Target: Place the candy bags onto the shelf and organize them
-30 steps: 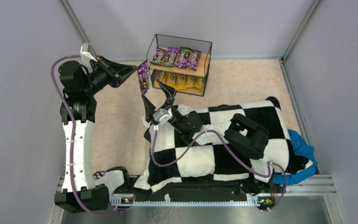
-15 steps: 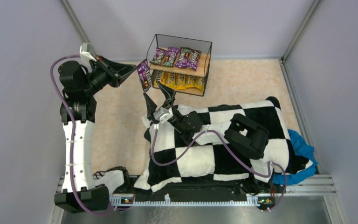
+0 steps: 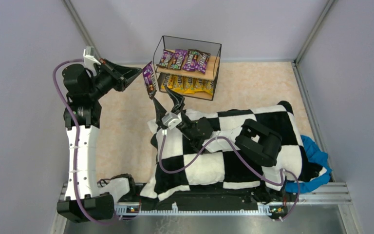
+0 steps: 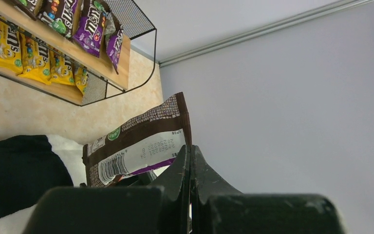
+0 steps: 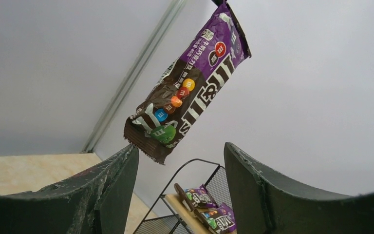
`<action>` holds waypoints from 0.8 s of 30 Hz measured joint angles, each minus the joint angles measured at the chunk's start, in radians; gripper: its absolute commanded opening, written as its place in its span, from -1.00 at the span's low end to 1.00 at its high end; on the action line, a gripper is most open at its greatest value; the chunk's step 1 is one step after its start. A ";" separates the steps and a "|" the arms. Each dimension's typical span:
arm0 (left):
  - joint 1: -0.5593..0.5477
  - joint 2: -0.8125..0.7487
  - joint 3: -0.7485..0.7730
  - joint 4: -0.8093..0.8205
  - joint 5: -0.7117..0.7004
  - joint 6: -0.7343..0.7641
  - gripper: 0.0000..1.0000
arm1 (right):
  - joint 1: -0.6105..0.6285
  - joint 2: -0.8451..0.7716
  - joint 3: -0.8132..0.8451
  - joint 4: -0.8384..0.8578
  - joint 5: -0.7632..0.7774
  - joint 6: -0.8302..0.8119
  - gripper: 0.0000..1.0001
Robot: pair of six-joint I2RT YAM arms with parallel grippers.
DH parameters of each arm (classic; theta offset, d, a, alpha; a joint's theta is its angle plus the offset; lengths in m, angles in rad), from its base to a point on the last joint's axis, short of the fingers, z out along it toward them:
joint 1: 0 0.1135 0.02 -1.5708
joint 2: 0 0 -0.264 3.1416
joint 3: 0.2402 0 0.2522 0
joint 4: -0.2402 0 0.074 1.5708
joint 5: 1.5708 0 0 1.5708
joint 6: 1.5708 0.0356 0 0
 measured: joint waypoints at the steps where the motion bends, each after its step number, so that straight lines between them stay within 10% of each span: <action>1: 0.000 0.000 -0.003 -0.001 -0.001 0.000 -1.00 | 0.000 -0.002 -0.003 0.000 0.001 0.000 0.27; 24: 0.000 0.001 -0.013 0.001 -0.008 -0.039 -1.00 | 0.000 0.015 0.056 -0.003 0.003 0.018 0.52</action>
